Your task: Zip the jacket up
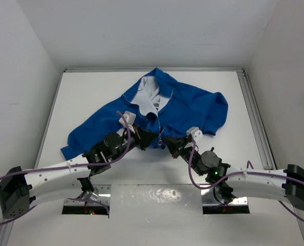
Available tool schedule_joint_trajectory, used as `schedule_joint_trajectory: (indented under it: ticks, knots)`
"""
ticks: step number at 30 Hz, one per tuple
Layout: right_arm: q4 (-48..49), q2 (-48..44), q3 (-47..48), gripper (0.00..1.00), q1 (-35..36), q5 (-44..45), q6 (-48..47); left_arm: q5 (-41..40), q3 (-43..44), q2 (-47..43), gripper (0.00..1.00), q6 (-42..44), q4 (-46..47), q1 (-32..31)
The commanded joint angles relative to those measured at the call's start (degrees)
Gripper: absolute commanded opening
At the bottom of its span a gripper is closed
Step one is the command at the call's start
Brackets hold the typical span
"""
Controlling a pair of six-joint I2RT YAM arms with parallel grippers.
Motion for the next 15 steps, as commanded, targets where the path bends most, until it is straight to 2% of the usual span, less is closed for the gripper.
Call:
schedule_joint_trajectory:
  ticks: [1, 15]
  knots:
    - [3.0, -0.5, 1.2, 0.0, 0.3, -0.2, 0.5, 2.2, 0.3, -0.5, 0.0, 0.4, 3.6, -0.5]
    - [2.3, -1.4, 2.9, 0.0, 0.4, -1.2, -0.2, 4.3, 0.4, -1.4, 0.0, 0.0, 0.4, -0.5]
